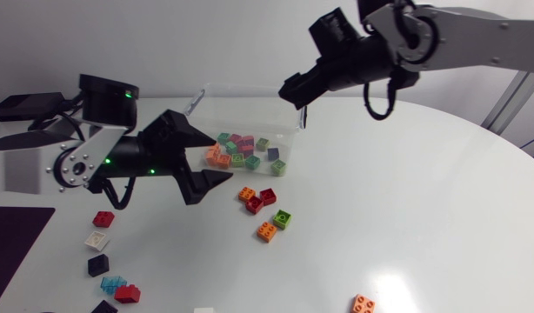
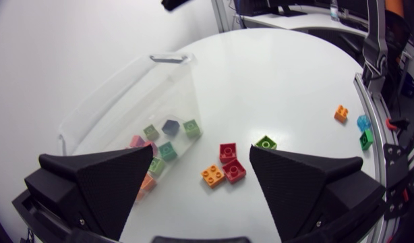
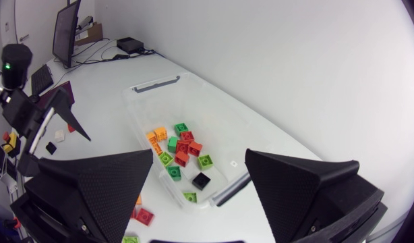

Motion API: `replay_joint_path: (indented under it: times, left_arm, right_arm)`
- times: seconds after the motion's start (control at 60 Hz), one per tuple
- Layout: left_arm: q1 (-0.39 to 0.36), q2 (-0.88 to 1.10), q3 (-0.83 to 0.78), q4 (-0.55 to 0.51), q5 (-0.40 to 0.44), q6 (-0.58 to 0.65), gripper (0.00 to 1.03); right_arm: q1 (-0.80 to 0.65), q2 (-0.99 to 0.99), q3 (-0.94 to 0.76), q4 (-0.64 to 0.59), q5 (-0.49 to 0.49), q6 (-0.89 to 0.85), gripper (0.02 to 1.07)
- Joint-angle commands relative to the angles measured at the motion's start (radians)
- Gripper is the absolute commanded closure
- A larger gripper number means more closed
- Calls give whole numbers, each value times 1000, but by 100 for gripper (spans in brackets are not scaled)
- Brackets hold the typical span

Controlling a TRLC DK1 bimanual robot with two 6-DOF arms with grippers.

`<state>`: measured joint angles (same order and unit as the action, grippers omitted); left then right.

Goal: Place the duplo bricks in the container

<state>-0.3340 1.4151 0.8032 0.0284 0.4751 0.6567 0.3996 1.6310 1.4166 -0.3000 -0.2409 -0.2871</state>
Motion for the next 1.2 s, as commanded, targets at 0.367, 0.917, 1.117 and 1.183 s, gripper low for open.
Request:
replay_joint_path:
  times: [0.367,0.917,1.117,1.183]
  left_arm:
    - [-34,374,263,-283,16,417,5]
    - [-50,645,521,-444,-32,713,7]
    - [-51,754,677,-559,-39,748,10]
    - [-54,786,725,-601,-39,759,11]
  right_arm:
    - [-36,-350,-436,-5,-83,-67,6]
    - [-28,-350,-602,22,-126,-106,6]
    - [-1,-280,-607,27,-121,-103,6]
    - [15,-235,-605,27,-117,-106,6]
